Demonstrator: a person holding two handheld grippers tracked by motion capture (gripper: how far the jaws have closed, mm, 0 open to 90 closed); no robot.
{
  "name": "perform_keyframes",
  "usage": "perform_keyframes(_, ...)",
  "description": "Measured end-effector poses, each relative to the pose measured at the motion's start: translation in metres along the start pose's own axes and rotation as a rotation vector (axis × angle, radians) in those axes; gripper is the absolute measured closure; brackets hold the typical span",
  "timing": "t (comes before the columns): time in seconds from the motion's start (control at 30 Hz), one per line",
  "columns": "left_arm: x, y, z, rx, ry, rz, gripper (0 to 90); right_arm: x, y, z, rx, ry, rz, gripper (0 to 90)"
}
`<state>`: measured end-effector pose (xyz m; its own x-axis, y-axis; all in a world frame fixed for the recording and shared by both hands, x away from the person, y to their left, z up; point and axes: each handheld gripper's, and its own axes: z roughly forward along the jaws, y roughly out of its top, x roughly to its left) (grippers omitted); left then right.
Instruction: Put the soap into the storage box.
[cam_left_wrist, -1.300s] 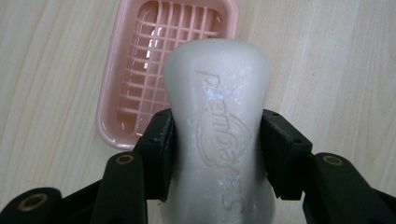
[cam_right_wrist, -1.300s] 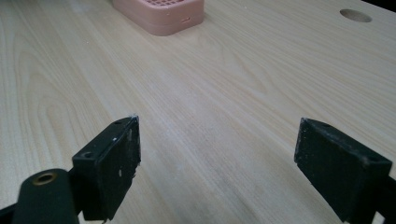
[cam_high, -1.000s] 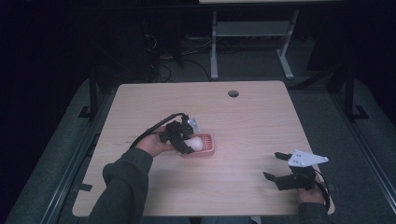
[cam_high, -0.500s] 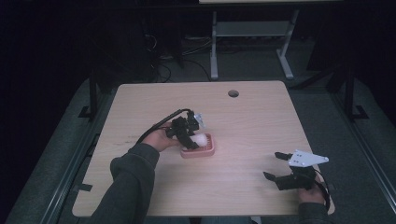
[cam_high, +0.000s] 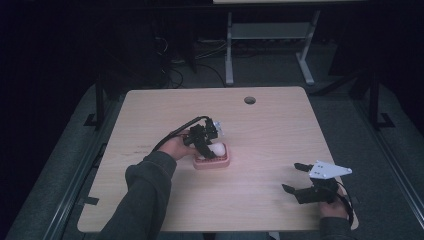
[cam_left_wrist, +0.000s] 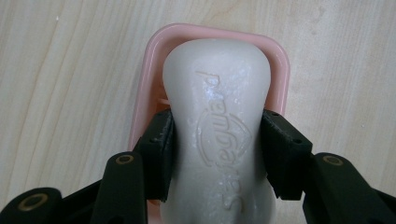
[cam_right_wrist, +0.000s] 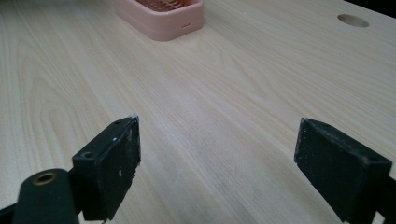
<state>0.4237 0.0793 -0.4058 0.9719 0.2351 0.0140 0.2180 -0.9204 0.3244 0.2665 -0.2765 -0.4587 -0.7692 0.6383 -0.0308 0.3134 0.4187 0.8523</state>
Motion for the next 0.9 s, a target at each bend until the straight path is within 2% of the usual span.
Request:
perform_keyframes(0.57, 0.004, 0.001, 0.012, 0.041, 0.000, 0.007, 49.3, 0.000, 0.000, 0.000, 0.000, -0.001, -0.001, 13.7)
perform_keyframes(0.9, 0.005, 0.001, 0.013, 0.045, -0.001, 0.006, 49.2, 0.000, 0.000, 0.000, 0.000, 0.000, 0.000, 13.7)
